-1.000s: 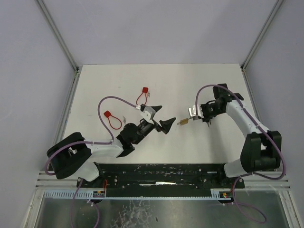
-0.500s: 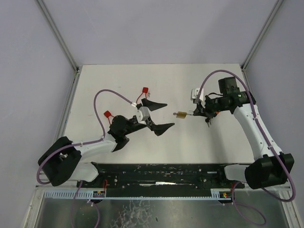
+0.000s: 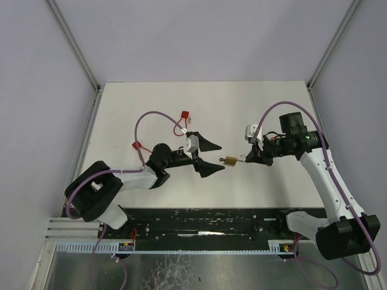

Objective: Lock with the key
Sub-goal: Pick up the lock from the center of the board, then lock the lock.

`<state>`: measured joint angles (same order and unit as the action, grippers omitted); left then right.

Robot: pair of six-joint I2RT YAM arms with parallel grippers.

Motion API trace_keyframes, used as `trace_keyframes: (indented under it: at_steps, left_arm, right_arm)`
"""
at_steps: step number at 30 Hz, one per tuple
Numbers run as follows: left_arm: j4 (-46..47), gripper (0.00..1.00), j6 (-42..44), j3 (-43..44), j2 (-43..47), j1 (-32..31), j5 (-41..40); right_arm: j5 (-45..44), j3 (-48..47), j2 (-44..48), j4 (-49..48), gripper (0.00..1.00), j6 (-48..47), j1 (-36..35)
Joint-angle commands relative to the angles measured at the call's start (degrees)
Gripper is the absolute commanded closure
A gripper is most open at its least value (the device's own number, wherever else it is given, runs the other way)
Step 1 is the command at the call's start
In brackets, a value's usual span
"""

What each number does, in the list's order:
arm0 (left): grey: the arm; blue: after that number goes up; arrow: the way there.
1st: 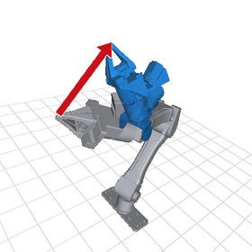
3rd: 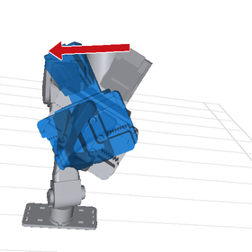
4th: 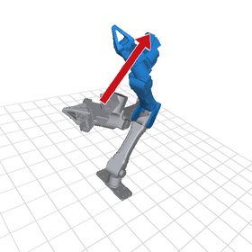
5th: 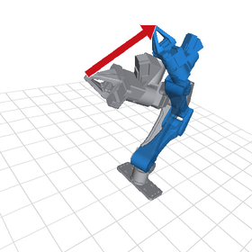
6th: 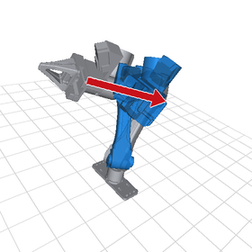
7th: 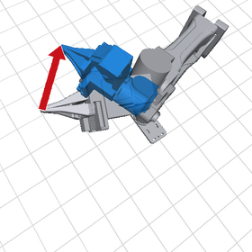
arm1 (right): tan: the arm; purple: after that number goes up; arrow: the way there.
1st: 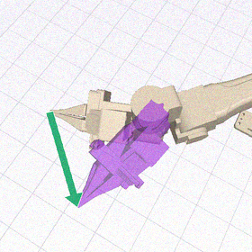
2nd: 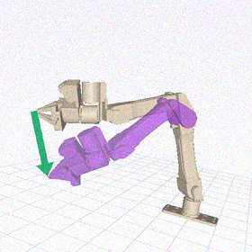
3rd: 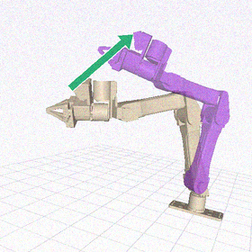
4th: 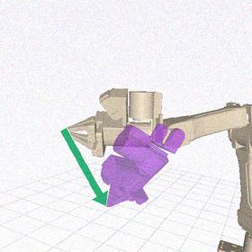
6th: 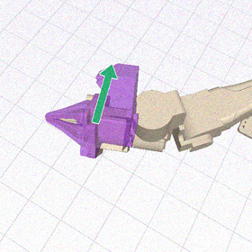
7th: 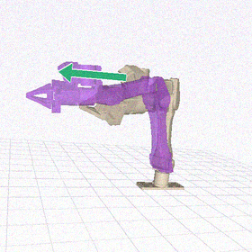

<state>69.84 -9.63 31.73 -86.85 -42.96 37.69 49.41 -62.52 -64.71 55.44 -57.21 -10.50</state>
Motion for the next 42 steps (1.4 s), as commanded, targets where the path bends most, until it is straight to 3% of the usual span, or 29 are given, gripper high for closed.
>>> trace_keyframes:
  at_steps: [1,8,11,30,42]
  left_arm:
    - [2.7,0.28,-0.2,3.0,-1.6,-0.6,3.7]
    - [-7.8,0.34,7.4,6.1,-2.5,-3.9,0.2]
    - [-10.5,0.42,8.0,7.6,-3.1,-4.0,0.9]
    - [-15.9,0.7,10.7,10.6,-4.6,-4.2,7.4]
    - [-19.1,0.71,12.0,12.3,-5.2,-4.2,9.8]
  right_arm:
    - [5.6,-0.4,2.3,-2.7,1.0,0.5,-0.3]
    - [7.0,-1.5,2.9,-1.1,1.0,0.3,-0.2]
    - [7.3,-1.8,3.4,-1.1,1.0,0.3,-0.3]
    - [6.7,-2.4,3.4,-0.9,1.0,0.3,-0.3]
    - [7.5,-2.5,4.0,-0.3,1.0,-1.7,-0.3]
